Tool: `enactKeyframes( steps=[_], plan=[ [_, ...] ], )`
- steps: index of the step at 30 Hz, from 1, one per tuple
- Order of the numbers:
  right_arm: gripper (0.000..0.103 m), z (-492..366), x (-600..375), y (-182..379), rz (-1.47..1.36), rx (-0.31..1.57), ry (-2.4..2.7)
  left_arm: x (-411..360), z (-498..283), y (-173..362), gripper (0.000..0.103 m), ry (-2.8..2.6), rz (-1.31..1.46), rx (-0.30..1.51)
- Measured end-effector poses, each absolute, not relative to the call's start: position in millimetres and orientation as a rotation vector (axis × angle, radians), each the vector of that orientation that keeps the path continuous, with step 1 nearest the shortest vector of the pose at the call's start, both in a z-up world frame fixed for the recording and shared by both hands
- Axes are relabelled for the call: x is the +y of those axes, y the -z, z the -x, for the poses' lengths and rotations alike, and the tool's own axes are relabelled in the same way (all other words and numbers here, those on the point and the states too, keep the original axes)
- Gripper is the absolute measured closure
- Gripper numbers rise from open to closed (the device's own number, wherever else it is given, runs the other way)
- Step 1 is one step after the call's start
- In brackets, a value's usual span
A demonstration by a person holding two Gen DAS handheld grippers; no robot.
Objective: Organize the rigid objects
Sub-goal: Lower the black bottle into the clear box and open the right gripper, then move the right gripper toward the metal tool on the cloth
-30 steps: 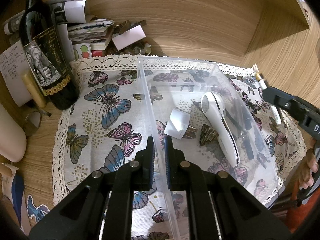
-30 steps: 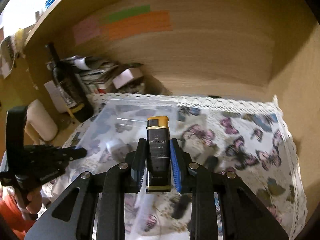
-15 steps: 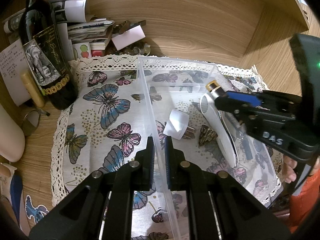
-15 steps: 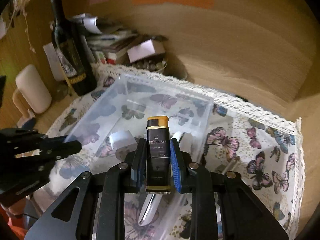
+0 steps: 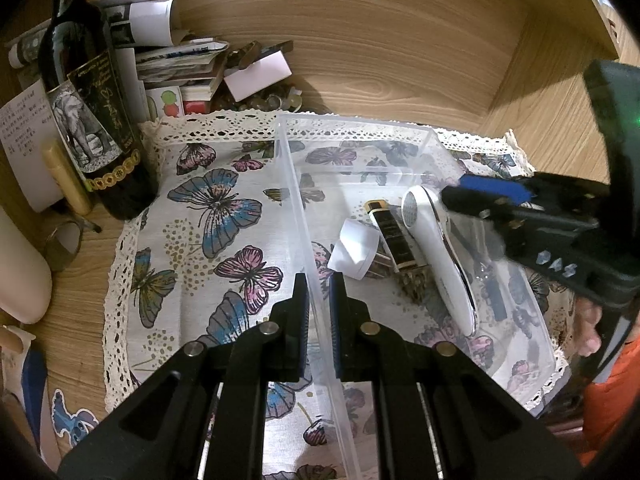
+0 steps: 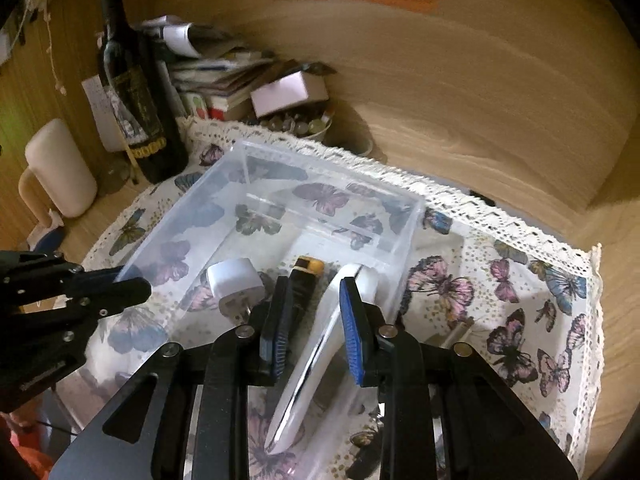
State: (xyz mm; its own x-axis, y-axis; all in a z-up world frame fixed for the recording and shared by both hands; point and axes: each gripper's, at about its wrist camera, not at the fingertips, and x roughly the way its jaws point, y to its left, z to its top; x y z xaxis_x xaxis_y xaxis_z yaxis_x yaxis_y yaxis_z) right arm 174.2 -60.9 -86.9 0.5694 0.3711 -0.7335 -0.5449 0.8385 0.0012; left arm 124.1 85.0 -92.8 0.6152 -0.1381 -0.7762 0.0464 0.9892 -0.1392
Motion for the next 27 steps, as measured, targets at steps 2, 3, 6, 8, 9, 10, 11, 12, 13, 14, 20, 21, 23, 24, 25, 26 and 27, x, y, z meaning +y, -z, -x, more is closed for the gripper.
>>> enactKeyframes(
  steps=[2,3,6,8,9,10,11,12,13,14,20,21,23,24,25,26,27],
  plan=[
    [0.080,-171.6,-69.2,79.9,0.219,0.781,-0.527,84.9,-124.1,92.9,0.094,0.106,0.108,0.902],
    [0.080,-171.1,-72.5,77.4,0.213,0.775,-0.519,84.9,-124.0,92.8,0.094,0.106,0.108,0.902],
    [0.080,-169.9,-91.1,66.6,0.186,0.746,-0.478,85.4,-123.2,92.6,0.094,0.105,0.111,0.901],
    [0.080,-170.7,-102.9,62.8,0.175,0.735,-0.447,85.7,-123.5,92.7,0.094,0.106,0.110,0.902],
    [0.079,-171.7,-106.9,62.7,0.172,0.734,-0.437,85.8,-123.4,92.7,0.094,0.106,0.110,0.902],
    [0.079,-172.7,-114.5,63.0,0.165,0.737,-0.418,85.7,-123.5,92.7,0.094,0.107,0.111,0.902],
    [0.079,-173.5,-119.4,64.0,0.161,0.742,-0.406,85.7,-123.5,92.8,0.094,0.107,0.112,0.902],
    [0.079,-174.1,-125.0,65.6,0.158,0.747,-0.392,85.8,-123.3,92.8,0.094,0.107,0.112,0.903],
    [0.078,-175.5,-131.9,70.1,0.155,0.759,-0.371,86.0,-123.1,92.8,0.094,0.107,0.113,0.902],
    [0.078,-177.2,-135.9,73.7,0.154,0.770,-0.359,86.1,-123.3,92.8,0.094,0.107,0.113,0.902],
    [0.072,-190.3,-156.4,107.8,0.120,0.875,-0.306,86.4,-123.1,92.7,0.094,0.106,0.109,0.902],
    [0.070,-191.9,-158.0,113.6,0.111,0.891,-0.305,86.4,-123.1,92.7,0.094,0.106,0.110,0.903],
    [0.069,-193.8,-158.4,126.1,0.102,0.923,-0.312,86.3,-123.1,92.7,0.094,0.106,0.110,0.903],
    [0.069,-193.9,-157.6,129.5,0.102,0.930,-0.311,86.3,-123.1,92.7,0.094,0.106,0.110,0.902],
    [0.069,-194.5,-157.0,134.8,0.099,0.943,-0.312,86.3,-123.1,92.7,0.094,0.105,0.109,0.902],
    [0.069,-195.3,-156.4,139.9,0.098,0.955,-0.314,86.4,-122.9,92.7,0.094,0.105,0.110,0.902],
    [0.069,-196.3,-156.5,143.9,0.097,0.962,-0.312,86.4,-123.0,92.7,0.094,0.105,0.109,0.902]
  ],
)
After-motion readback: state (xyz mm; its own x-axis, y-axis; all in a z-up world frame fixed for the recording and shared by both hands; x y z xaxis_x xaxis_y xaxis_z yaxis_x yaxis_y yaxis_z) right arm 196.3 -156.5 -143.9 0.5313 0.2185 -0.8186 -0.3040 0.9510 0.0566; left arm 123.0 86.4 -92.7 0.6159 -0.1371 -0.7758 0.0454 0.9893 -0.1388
